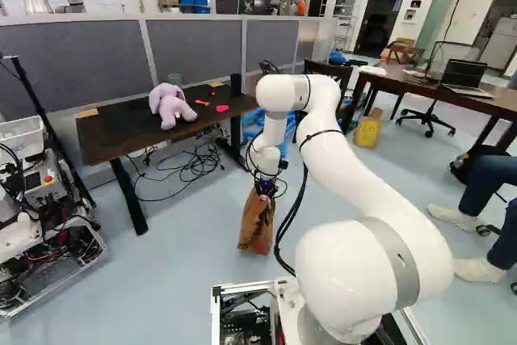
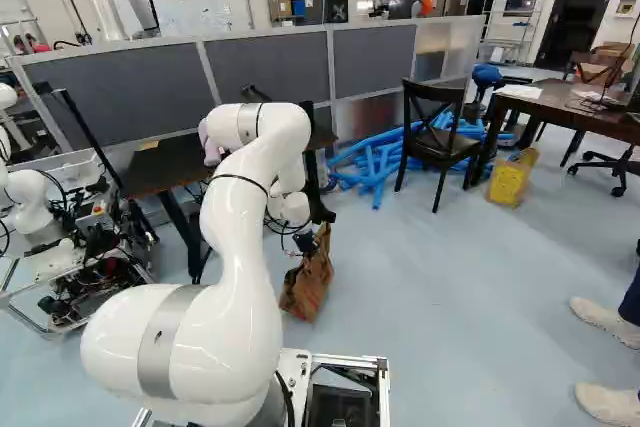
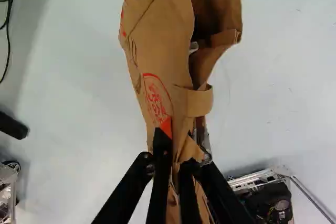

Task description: Pick up the bag on the ground and place it on the table

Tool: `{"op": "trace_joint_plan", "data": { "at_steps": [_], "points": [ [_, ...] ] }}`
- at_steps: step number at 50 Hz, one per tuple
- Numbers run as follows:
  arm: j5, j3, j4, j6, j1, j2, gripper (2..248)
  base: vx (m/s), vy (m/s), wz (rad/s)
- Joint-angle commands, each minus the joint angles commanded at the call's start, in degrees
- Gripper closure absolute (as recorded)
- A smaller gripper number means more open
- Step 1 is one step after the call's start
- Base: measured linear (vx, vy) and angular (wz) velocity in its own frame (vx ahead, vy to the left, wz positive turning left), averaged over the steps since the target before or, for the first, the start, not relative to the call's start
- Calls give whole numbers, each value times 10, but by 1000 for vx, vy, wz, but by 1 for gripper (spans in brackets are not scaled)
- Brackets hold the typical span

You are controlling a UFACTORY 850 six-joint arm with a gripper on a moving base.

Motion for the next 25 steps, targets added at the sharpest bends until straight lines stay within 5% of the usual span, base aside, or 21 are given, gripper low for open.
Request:
{"op": "trace_joint_plan", "data": {
  "at_steps": [25],
  "points": [
    [0,97,-4,0,24,73,229,0,0,0]
  ]
}}
